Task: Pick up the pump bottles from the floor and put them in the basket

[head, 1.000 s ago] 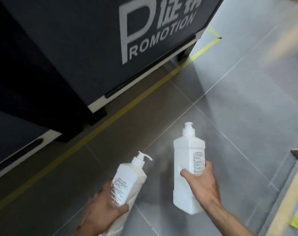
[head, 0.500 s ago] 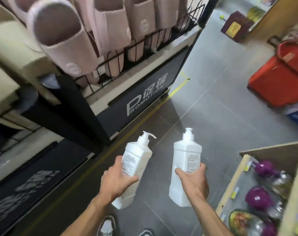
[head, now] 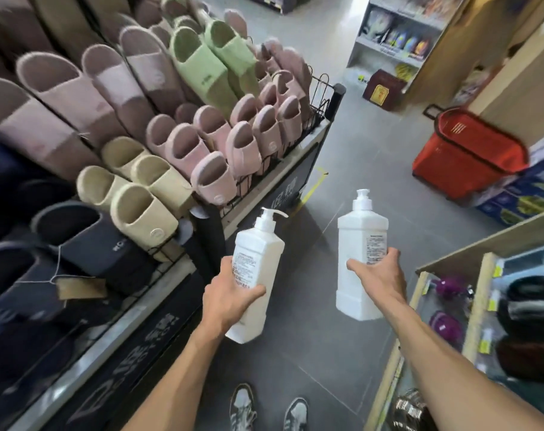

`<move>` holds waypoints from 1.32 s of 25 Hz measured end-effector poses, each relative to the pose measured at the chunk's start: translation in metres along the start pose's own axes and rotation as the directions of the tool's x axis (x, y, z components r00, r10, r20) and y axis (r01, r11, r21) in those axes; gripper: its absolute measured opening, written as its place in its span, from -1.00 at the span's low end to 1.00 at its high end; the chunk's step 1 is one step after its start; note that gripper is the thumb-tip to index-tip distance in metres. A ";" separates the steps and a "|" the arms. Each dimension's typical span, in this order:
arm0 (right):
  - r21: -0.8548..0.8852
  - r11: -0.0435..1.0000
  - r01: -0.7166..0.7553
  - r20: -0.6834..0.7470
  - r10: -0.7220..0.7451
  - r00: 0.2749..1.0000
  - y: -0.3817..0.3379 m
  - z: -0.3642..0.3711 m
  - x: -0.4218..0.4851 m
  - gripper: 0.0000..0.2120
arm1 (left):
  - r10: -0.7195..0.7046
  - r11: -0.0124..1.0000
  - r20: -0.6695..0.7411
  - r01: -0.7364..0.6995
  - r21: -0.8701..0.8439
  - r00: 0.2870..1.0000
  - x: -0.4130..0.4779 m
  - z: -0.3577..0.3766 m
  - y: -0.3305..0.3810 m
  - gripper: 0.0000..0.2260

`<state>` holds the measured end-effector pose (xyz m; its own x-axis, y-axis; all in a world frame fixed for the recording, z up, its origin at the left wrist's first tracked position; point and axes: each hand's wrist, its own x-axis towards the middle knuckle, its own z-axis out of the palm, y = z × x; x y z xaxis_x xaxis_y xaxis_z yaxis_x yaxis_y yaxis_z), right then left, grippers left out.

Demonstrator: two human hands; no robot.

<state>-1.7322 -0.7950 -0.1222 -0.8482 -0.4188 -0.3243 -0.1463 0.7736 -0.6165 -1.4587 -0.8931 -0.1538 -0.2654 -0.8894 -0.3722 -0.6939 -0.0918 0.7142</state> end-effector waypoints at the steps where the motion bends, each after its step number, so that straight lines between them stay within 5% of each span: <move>1: 0.006 1.000 0.011 -0.003 -0.011 1.000 -0.007 -0.007 -0.009 -0.39 | 0.009 1.000 -0.019 -0.009 0.001 1.000 -0.009 -0.013 0.004 -0.41; 9: 0.100 0.988 0.120 0.046 -0.125 0.991 -0.052 -0.019 -0.077 -0.43 | 0.027 1.000 -0.215 -0.024 0.015 0.976 -0.064 -0.086 0.003 -0.42; 17: 0.252 0.934 0.252 0.240 -0.313 0.919 -0.100 -0.005 -0.067 -0.39 | -0.056 0.980 -0.361 -0.017 -0.197 0.931 -0.094 -0.119 -0.001 -0.37; 27: 0.263 0.839 0.476 0.512 -0.540 0.668 -0.154 0.027 -0.050 -0.40 | -0.320 0.930 -0.557 0.141 -0.341 0.767 -0.143 -0.125 -0.015 -0.36; 33: 0.282 0.770 0.572 0.711 -0.568 0.414 -0.162 0.075 -0.081 -0.35 | -0.494 0.855 -0.623 0.208 -0.476 0.607 -0.183 -0.102 -0.023 -0.31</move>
<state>-1.6021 -0.9217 -0.0500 0.0937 -0.9511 -0.2943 -0.4541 0.2222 -0.8628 -1.3255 -0.7740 -0.0417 0.5987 -0.7730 -0.2098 -0.3300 -0.4768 0.8147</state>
